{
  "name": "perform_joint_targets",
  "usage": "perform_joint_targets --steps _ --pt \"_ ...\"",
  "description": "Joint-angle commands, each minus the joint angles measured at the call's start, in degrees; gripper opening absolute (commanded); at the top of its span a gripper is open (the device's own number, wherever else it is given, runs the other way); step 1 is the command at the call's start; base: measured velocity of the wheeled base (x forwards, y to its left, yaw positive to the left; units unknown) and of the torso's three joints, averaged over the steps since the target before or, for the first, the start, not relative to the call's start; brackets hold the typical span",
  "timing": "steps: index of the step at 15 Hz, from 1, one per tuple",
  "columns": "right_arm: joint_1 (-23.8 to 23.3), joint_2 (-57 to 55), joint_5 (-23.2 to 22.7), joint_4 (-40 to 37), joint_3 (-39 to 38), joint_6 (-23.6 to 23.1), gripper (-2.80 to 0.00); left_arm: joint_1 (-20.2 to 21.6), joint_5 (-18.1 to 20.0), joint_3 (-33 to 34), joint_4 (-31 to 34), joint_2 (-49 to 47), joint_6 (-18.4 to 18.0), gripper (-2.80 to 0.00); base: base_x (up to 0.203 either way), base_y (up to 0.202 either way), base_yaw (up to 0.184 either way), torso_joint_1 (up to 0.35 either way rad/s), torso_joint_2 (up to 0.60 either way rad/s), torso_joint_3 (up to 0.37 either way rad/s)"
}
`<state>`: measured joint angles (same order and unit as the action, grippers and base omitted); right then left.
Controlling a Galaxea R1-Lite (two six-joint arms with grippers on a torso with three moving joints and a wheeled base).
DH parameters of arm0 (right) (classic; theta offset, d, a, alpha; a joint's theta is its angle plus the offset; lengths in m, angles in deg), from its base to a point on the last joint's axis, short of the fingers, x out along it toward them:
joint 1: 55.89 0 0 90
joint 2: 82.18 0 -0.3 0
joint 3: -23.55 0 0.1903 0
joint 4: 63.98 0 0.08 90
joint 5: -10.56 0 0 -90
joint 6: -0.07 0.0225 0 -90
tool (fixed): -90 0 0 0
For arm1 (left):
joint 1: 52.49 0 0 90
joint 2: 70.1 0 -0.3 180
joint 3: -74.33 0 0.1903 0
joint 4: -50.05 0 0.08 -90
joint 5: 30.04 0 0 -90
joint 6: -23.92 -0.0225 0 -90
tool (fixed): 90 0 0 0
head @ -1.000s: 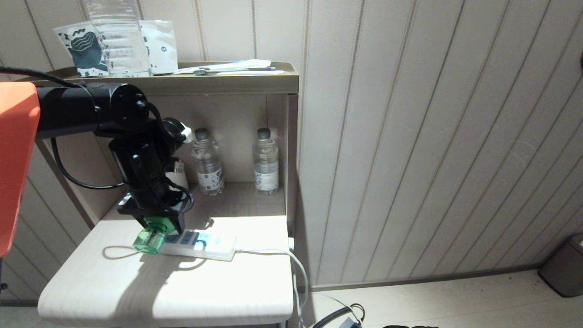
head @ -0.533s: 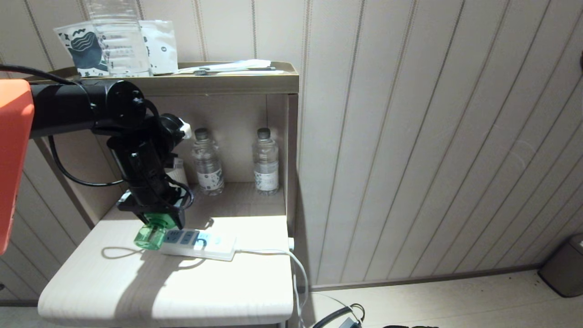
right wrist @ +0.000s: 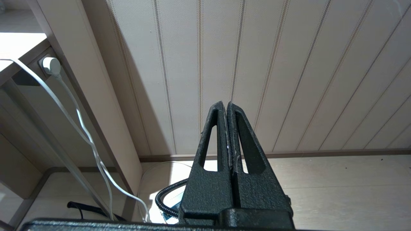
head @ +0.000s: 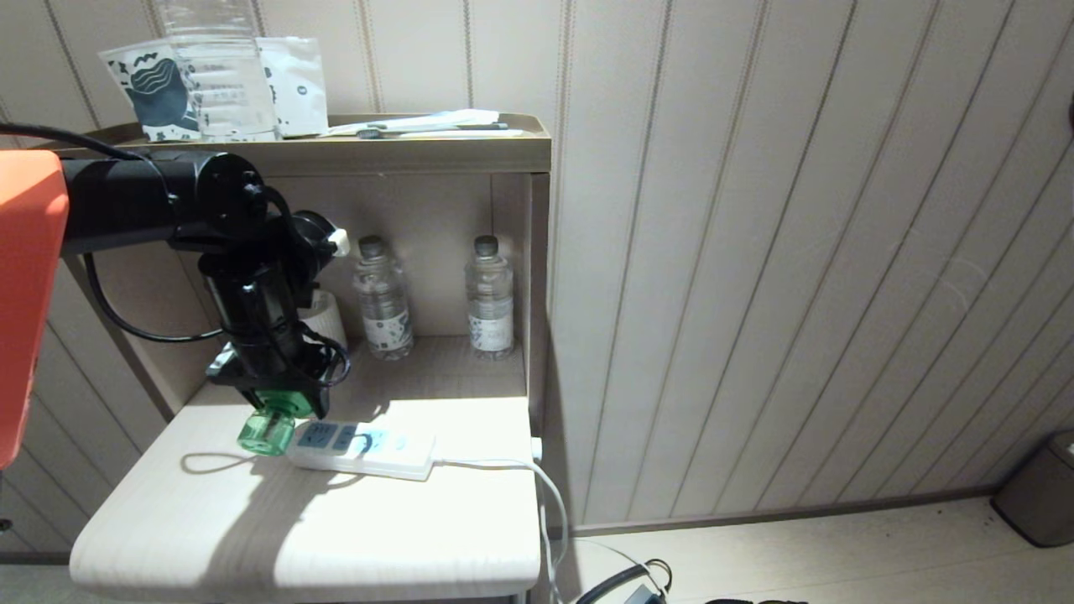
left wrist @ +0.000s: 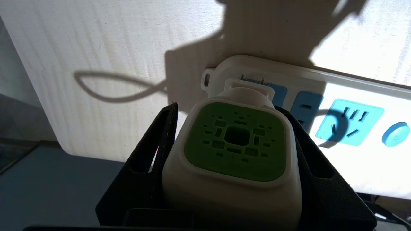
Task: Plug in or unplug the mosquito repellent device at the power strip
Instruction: Insert the plug into the socket
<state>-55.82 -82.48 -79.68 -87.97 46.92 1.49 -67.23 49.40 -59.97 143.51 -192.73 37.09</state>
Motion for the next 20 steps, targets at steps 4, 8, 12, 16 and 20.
perform_joint_targets --steps 4,8,12,16,20 --pt "0.0 0.0 0.0 0.0 0.0 0.1 -2.80 -0.2 0.3 0.0 2.1 1.2 0.2 -2.80 0.000 0.000 0.000 0.000 0.00 0.000" --pt "0.0 0.0 0.0 0.0 0.0 0.0 -2.80 -0.3 1.5 0.1 3.2 1.5 0.5 -2.80 0.000 0.000 0.000 0.000 0.00 0.000" --pt "0.0 0.0 0.0 0.0 0.0 0.1 -2.80 -0.5 3.1 0.5 3.3 0.7 0.9 -2.80 0.000 0.000 0.000 0.000 0.00 0.000" --pt "0.0 0.0 0.0 0.0 0.0 0.1 -2.80 -0.5 3.4 0.4 2.7 0.1 1.0 -2.80 0.000 0.000 0.000 0.000 0.00 0.000" --pt "0.0 0.0 0.0 0.0 0.0 0.1 -2.80 0.0 3.0 0.3 2.4 0.4 1.0 -2.80 0.000 0.000 0.000 0.000 0.00 0.000"
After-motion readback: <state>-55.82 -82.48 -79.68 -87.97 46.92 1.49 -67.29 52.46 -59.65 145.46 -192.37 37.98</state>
